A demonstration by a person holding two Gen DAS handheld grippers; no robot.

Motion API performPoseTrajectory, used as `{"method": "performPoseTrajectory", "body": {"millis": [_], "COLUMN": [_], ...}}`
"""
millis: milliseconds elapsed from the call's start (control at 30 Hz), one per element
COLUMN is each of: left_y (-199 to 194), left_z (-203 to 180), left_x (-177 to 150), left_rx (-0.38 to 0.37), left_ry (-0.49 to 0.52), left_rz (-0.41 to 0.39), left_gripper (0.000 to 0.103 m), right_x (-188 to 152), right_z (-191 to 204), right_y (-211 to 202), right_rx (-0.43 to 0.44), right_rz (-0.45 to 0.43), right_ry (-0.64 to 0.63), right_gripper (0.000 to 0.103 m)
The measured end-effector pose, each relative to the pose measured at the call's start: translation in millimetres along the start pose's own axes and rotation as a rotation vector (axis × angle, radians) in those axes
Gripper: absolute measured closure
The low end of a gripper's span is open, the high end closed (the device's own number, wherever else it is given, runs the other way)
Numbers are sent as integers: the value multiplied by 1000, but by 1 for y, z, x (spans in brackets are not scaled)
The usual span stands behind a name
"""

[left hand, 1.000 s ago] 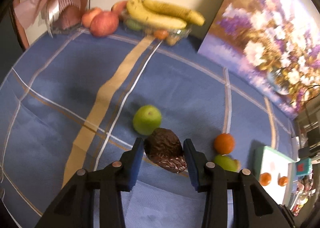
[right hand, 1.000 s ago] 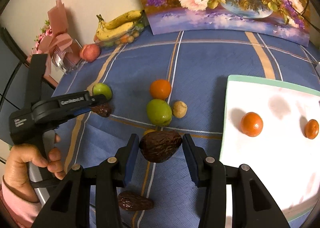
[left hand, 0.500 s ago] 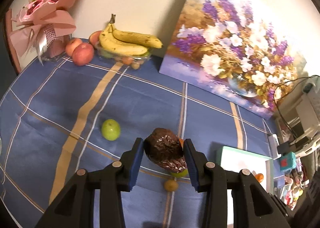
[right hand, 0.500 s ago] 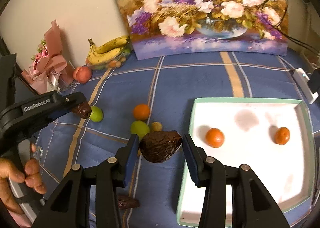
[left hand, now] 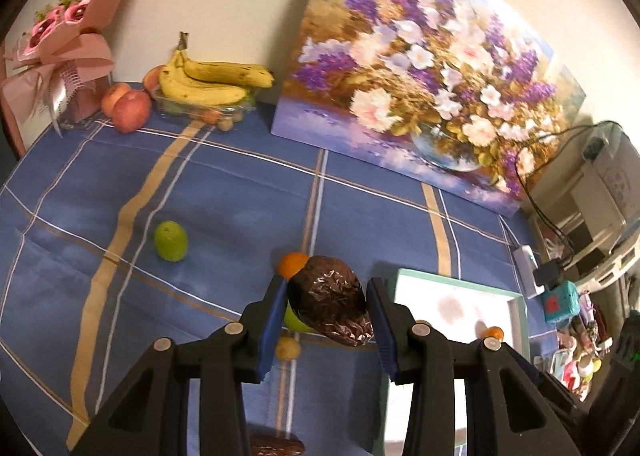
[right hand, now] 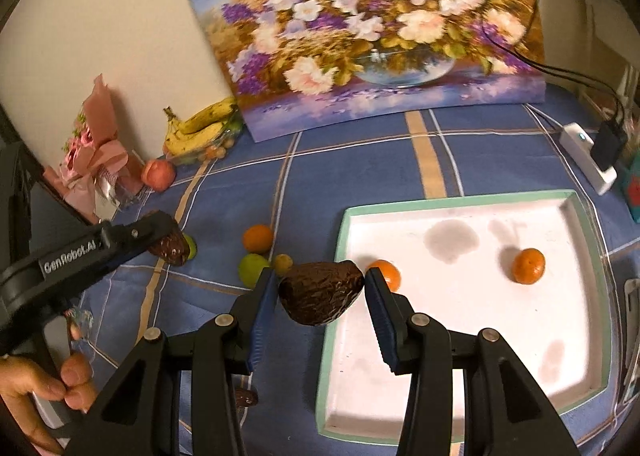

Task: Organize fruits
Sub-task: 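Release the dark brown fruit in the tray with the right tool while the left tool releases its date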

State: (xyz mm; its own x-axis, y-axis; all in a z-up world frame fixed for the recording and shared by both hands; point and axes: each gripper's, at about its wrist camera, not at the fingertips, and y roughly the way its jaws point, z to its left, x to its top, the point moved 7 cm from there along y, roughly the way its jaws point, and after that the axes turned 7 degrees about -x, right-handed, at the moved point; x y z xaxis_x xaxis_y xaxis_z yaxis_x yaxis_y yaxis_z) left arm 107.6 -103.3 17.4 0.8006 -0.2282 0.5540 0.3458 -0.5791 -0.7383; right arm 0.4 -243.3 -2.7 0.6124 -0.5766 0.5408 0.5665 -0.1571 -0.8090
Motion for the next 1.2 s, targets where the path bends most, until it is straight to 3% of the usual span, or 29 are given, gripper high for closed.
{"method": "performPoseTrajectory", "body": {"millis": [667, 900, 1200], "left_y": [48, 78, 120], "left_z": [-114, -148, -162], "left_x": [-63, -72, -75], "left_rx": [-84, -115, -73], "left_ry": [230, 282, 350], "left_rz": [155, 196, 215], "left_gripper": [60, 60, 60], "right_x": [2, 1, -2], "right_z": [-158, -187, -201], "right_y": [-20, -20, -1], "right_rx": [-190, -251, -288], "right_rz": [5, 12, 49], "right_ry": [290, 320, 303], "right_gripper": [56, 56, 56]}}
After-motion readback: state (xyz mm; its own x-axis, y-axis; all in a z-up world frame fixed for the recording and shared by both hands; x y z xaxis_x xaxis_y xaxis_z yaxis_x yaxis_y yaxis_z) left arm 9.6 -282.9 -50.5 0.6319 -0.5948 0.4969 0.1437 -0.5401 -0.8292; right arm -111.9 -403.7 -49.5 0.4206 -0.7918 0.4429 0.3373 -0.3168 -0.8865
